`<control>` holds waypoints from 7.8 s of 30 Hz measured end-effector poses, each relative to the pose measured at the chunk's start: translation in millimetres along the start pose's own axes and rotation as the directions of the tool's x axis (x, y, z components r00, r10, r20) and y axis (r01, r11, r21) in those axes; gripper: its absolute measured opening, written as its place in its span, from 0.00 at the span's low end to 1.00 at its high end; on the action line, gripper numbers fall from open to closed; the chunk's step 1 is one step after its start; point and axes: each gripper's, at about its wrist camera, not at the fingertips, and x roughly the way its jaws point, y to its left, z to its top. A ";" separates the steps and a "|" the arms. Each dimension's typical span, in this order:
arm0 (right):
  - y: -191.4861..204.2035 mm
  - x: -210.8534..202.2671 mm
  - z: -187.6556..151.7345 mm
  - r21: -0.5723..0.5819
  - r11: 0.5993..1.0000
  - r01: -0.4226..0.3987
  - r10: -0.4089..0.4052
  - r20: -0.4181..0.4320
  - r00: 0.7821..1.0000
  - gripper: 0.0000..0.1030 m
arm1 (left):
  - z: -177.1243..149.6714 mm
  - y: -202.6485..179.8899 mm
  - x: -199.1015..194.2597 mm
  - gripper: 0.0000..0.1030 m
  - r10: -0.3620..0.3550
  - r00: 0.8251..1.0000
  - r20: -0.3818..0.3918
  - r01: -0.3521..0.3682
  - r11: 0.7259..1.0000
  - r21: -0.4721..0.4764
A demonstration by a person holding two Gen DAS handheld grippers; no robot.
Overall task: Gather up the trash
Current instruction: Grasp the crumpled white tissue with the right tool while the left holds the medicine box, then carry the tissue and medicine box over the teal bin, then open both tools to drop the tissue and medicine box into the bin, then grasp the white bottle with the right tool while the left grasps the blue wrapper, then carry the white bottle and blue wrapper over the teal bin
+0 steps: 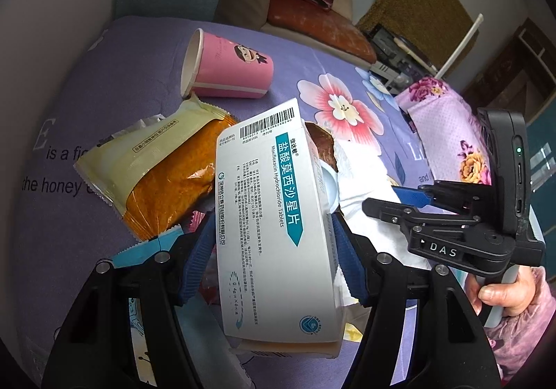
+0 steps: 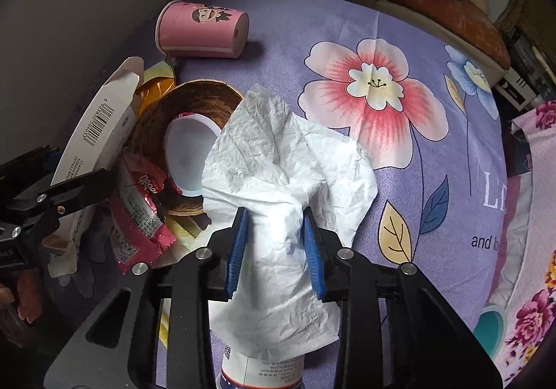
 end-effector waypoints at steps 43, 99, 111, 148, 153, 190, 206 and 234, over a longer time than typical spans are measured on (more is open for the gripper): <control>-216.3 -158.6 -239.1 0.620 0.784 -0.024 -0.164 0.244 0.956 0.06 | -67.3 -315.5 75.9 0.65 -0.150 0.958 -0.244 0.250 0.853 0.457; -268.6 -119.4 -294.9 0.740 0.672 -0.014 -0.121 0.129 0.984 0.58 | -89.9 -341.6 119.1 0.88 -0.010 0.964 -0.264 0.141 0.867 0.479; -249.4 -113.2 -275.2 0.744 0.669 0.007 -0.094 0.075 0.993 0.75 | -74.3 -296.5 95.3 0.92 -0.024 0.973 -0.231 0.120 0.903 0.412; -48.9 -88.4 -116.5 0.394 0.919 -0.010 0.000 0.024 1.000 0.76 | -32.4 -53.7 -29.9 0.92 0.084 0.996 -0.018 -0.083 0.996 0.044; -27.9 -77.8 -96.8 0.346 0.938 -0.005 0.004 0.004 1.000 0.76 | -36.5 -7.6 -43.8 0.92 0.128 0.992 0.010 -0.127 0.991 -0.047; -20.5 -35.2 -78.5 0.322 0.942 -0.091 0.101 -0.012 0.995 0.48 | -54.9 18.8 -41.4 0.34 0.198 0.980 -0.001 -0.198 0.978 -0.059; -70.4 -79.3 -121.9 0.435 0.886 -0.161 0.119 0.122 0.985 0.48 | -42.1 -91.6 -13.8 0.34 0.038 0.999 -0.039 -0.033 0.992 0.122; -228.0 -131.0 -254.9 0.710 0.674 -0.204 -0.010 0.285 0.958 0.48 | -77.9 -305.4 85.8 0.35 -0.022 0.972 -0.232 0.125 0.891 0.436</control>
